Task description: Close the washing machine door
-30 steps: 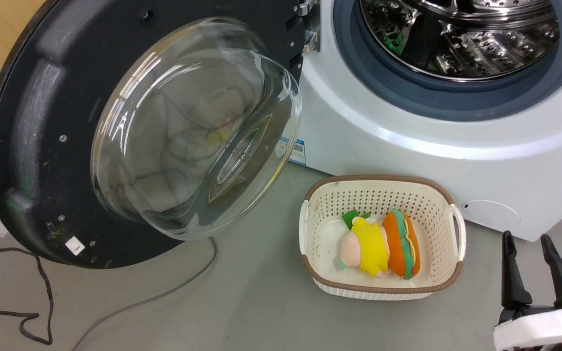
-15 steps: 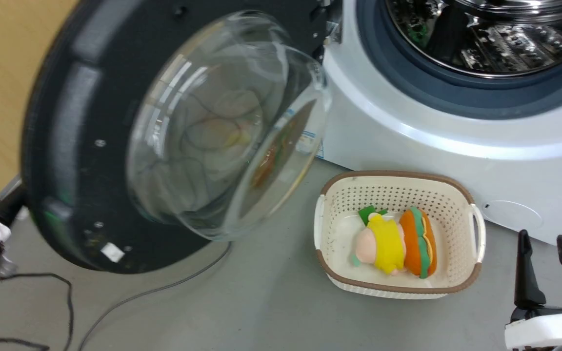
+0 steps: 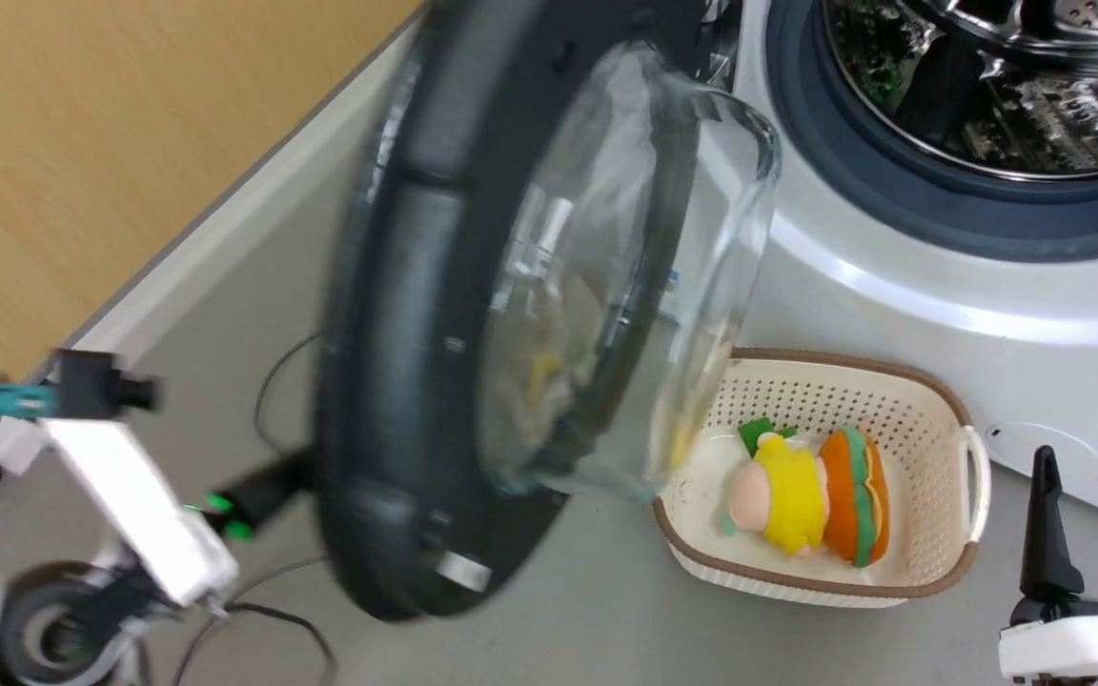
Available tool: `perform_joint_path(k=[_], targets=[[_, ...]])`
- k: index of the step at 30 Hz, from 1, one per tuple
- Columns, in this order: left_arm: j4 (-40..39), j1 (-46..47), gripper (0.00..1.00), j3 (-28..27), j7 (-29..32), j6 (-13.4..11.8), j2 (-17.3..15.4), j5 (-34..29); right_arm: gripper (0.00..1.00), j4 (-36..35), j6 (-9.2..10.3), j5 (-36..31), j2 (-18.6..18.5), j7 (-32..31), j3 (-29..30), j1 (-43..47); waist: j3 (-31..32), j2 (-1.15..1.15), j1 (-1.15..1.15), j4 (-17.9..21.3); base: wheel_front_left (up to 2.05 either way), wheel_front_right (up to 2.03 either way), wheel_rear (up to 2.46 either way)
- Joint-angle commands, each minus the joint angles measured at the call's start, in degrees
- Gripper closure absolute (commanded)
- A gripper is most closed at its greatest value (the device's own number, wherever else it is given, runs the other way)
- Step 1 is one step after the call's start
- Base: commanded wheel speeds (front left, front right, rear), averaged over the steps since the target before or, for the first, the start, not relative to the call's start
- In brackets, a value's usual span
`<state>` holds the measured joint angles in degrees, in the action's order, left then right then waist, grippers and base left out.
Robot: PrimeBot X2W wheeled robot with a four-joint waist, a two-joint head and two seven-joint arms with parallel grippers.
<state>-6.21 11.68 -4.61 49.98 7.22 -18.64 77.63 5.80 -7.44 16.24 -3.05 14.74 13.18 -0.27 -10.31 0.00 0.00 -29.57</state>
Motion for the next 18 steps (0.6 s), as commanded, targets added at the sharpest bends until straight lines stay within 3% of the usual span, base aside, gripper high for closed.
perform_joint_path(k=[1, 12, 18], targets=[[-2.0, -1.2, 1.00, 2.1, 0.5, 0.3, 0.9, 0.5, 0.00, 0.0, -0.05, 0.5, 0.2, 0.3, 0.1, -0.8, 0.5, 0.00, 0.00, 0.7, 0.00, 0.00, 0.00], [-6.5, -1.0, 1.00, 18.3, -5.3, 0.3, 6.8, -1.9, 0.00, 0.2, -0.05, 0.8, 0.2, 0.3, -0.3, -0.9, 1.4, 0.00, 0.00, 8.3, 0.00, 0.00, 0.00], [-3.5, 2.5, 1.00, 29.2, -15.5, 0.3, 7.9, -6.6, 0.00, 0.2, -0.05, 0.8, 0.2, 0.3, -0.1, -1.6, 0.8, 0.00, 0.00, 13.8, 0.00, 0.00, 0.00]])
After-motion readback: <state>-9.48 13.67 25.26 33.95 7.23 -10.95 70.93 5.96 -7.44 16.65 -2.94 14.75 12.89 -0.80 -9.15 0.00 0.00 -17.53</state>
